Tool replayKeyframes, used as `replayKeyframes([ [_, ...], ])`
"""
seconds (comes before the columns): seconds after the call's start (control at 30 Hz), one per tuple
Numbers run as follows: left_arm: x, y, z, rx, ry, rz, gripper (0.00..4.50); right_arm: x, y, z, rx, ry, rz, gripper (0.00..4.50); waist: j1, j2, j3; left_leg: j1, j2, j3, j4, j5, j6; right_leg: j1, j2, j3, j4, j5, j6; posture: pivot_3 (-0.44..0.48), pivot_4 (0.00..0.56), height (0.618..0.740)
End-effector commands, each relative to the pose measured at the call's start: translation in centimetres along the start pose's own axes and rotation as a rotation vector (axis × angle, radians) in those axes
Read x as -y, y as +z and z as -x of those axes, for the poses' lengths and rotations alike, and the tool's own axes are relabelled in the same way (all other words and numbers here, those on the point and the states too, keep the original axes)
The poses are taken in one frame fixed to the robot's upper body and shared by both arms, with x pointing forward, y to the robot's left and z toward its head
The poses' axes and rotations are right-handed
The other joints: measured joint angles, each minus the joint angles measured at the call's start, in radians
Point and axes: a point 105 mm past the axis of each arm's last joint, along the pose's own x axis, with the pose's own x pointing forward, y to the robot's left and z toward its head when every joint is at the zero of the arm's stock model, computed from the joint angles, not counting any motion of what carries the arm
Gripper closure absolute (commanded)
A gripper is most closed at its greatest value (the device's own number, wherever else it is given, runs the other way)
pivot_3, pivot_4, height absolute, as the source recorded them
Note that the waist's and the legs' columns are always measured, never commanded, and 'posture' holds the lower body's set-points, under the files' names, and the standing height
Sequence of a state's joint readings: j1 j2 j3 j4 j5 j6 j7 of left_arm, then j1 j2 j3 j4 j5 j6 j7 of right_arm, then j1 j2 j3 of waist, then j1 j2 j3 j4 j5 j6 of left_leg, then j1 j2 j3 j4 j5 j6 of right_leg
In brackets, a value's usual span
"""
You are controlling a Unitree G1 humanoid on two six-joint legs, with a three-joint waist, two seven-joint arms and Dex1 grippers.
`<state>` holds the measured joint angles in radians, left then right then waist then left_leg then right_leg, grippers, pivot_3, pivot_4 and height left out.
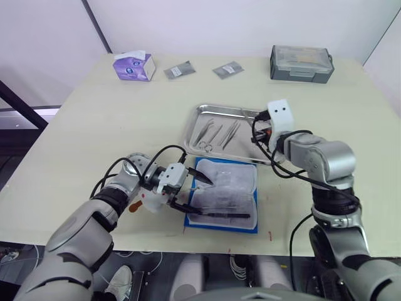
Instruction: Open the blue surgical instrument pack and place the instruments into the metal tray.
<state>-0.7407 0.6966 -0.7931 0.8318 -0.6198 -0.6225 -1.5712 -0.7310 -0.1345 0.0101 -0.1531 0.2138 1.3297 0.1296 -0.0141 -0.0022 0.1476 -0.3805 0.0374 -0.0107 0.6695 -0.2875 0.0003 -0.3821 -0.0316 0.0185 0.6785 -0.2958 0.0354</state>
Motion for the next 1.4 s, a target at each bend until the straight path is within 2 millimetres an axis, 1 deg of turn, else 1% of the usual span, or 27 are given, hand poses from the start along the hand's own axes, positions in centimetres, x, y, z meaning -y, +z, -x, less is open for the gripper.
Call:
replayKeyframes([
  [0.03, 2.3, -2.0, -0.4, -0.063, -0.100, 0.083, 0.00, 0.2, 0.6, -0.4, 0.016, -0.034, -0.024, 4.47, 0.000, 0.000, 0.000, 0.000, 0.000, 0.000, 0.000, 0.000, 0.000, 0.000, 0.000, 0.000, 0.000, 0.000, 0.000, 0.000, 0.150, 0.740],
  [0.1, 2.3, -2.1, -0.4, -0.064, -0.100, 0.083, 0.00, 0.0, 0.0, -1.2, -0.001, -0.045, -0.040, 4.47, 0.000, 0.000, 0.000, 0.000, 0.000, 0.000, 0.000, 0.000, 0.000, 0.000, 0.000, 0.000, 0.000, 0.000, 0.000, 0.000, 0.150, 0.740],
  [0.23, 2.2, -2.0, -0.5, -0.057, -0.098, 0.084, 0.00, -0.7, -1.0, -2.2, -0.027, -0.049, -0.053, 4.47, -0.002, 0.000, 0.000, 0.000, 0.000, 0.000, 0.000, 0.000, 0.000, -0.001, 0.000, 0.000, 0.000, 0.000, 0.000, 0.000, 0.150, 0.740],
  [0.37, 2.2, -1.8, -0.5, -0.049, -0.096, 0.085, 0.00, -1.2, -1.3, -2.5, -0.033, -0.037, -0.055, 4.47, -0.002, 0.000, 0.000, 0.000, 0.000, 0.000, 0.000, 0.000, 0.000, -0.001, 0.000, 0.000, 0.000, 0.000, 0.000, 0.000, 0.150, 0.740],
  [0.43, 2.2, -1.8, -0.5, -0.047, -0.095, 0.086, 0.00, -1.4, -1.2, -2.4, -0.028, -0.021, -0.036, 3.64, -0.002, 0.000, 0.000, -0.001, 0.000, 0.000, 0.000, 0.000, 0.000, -0.001, 0.000, 0.000, 0.000, 0.000, 0.000, 0.000, 0.150, 0.740],
  [0.5, 2.2, -1.8, -0.6, -0.044, -0.094, 0.088, 0.00, -1.4, -1.1, -2.3, -0.021, -0.019, -0.031, 3.09, -0.002, 0.000, 0.000, -0.001, 0.000, 0.000, 0.000, 0.000, 0.000, -0.001, 0.000, 0.000, 0.000, 0.000, 0.000, 0.000, 0.150, 0.740],
  [0.57, 2.2, -1.8, -0.6, -0.042, -0.094, 0.090, 0.00, -1.2, -0.7, -2.0, -0.002, -0.032, -0.019, 2.17, -0.003, 0.000, 0.000, -0.001, 0.000, 0.000, 0.000, 0.000, 0.000, -0.002, 0.000, 0.001, 0.000, 0.000, 0.000, 0.000, 0.150, 0.740],
  [0.63, 2.2, -1.8, -0.6, -0.042, -0.094, 0.092, 0.00, -1.4, 0.2, -1.5, 0.048, -0.024, 0.021, 1.20, -0.003, 0.001, 0.000, -0.002, 0.000, 0.000, 0.000, 0.000, 0.000, -0.003, 0.000, 0.001, 0.001, 0.000, 0.000, 0.000, 0.150, 0.740],
  [0.7, 2.2, -1.8, -0.6, -0.043, -0.094, 0.094, 0.00, -1.7, 1.0, -0.7, 0.079, -0.005, 0.053, 1.20, -0.003, 0.001, 0.000, -0.003, 0.000, 0.001, 0.000, 0.000, 0.000, -0.004, 0.000, 0.001, 0.001, 0.000, 0.000, 0.000, 0.150, 0.740],
  [0.83, 2.3, -1.9, -0.6, -0.045, -0.095, 0.096, 0.00, -3.0, 2.9, 1.6, 0.199, 0.096, 0.105, 1.20, -0.003, 0.001, 0.000, -0.004, 0.000, 0.000, 0.000, 0.000, 0.000, -0.005, 0.000, 0.001, 0.000, 0.000, 0.000, 0.000, 0.150, 0.740],
  [0.93, 2.3, -1.9, -0.6, -0.047, -0.096, 0.098, 0.00, -3.8, 2.6, 3.4, 0.254, 0.209, 0.166, 1.20, -0.001, 0.001, 0.000, -0.004, 0.000, 0.000, 0.000, 0.000, 0.000, -0.005, 0.000, 0.000, 0.000, 0.000, 0.000, 0.000, 0.150, 0.740],
  [1.03, 2.3, -2.0, -0.6, -0.049, -0.096, 0.099, 0.00, -4.6, 1.4, 5.0, 0.309, 0.340, 0.233, 1.20, -0.002, 0.000, 0.000, -0.005, 0.000, 0.000, 0.000, 0.000, 0.000, -0.005, 0.000, 0.000, -0.001, 0.000, 0.000, 0.000, 0.150, 0.740],
  [1.13, 2.3, -2.0, -0.5, -0.051, -0.095, 0.100, 0.00, -5.1, -1.2, 6.9, 0.324, 0.468, 0.304, 1.20, -0.002, 0.000, 0.000, -0.004, 0.000, 0.000, 0.000, 0.000, 0.000, -0.005, 0.000, 0.001, 0.000, 0.000, 0.000, 0.000, 0.150, 0.740],
  [1.17, 2.3, -2.0, -0.5, -0.052, -0.094, 0.101, 0.00, -5.0, -2.2, 7.4, 0.306, 0.498, 0.318, 1.20, -0.001, 0.000, 0.000, -0.004, 0.000, 0.000, 0.000, 0.000, 0.000, -0.004, 0.000, 0.000, -0.001, 0.000, 0.000, 0.000, 0.150, 0.740],
  [1.23, 2.3, -2.1, -0.5, -0.053, -0.094, 0.101, 0.00, -4.9, -3.5, 7.9, 0.282, 0.534, 0.340, 1.20, -0.002, 0.000, 0.000, -0.004, 0.000, 0.000, 0.000, 0.000, 0.000, -0.004, 0.001, 0.001, 0.000, 0.000, 0.000, 0.000, 0.150, 0.740],
  [1.33, 2.3, -2.1, -0.5, -0.055, -0.094, 0.103, 0.00, -5.5, -7.3, 8.8, 0.174, 0.655, 0.478, 1.20, -0.003, 0.000, 0.001, -0.003, 0.000, 0.001, 0.000, 0.000, 0.000, -0.004, 0.001, 0.001, 0.000, 0.000, 0.000, 0.000, 0.150, 0.740],
  [1.4, 2.3, -2.2, -0.5, -0.056, -0.093, 0.104, 0.00, -5.6, -8.9, 8.8, 0.128, 0.687, 0.559, 1.20, -0.003, -0.001, 0.001, -0.003, 0.000, 0.001, 0.000, 0.000, 0.000, -0.003, 0.001, 0.001, -0.001, 0.000, 0.000, 0.000, 0.150, 0.740],
])
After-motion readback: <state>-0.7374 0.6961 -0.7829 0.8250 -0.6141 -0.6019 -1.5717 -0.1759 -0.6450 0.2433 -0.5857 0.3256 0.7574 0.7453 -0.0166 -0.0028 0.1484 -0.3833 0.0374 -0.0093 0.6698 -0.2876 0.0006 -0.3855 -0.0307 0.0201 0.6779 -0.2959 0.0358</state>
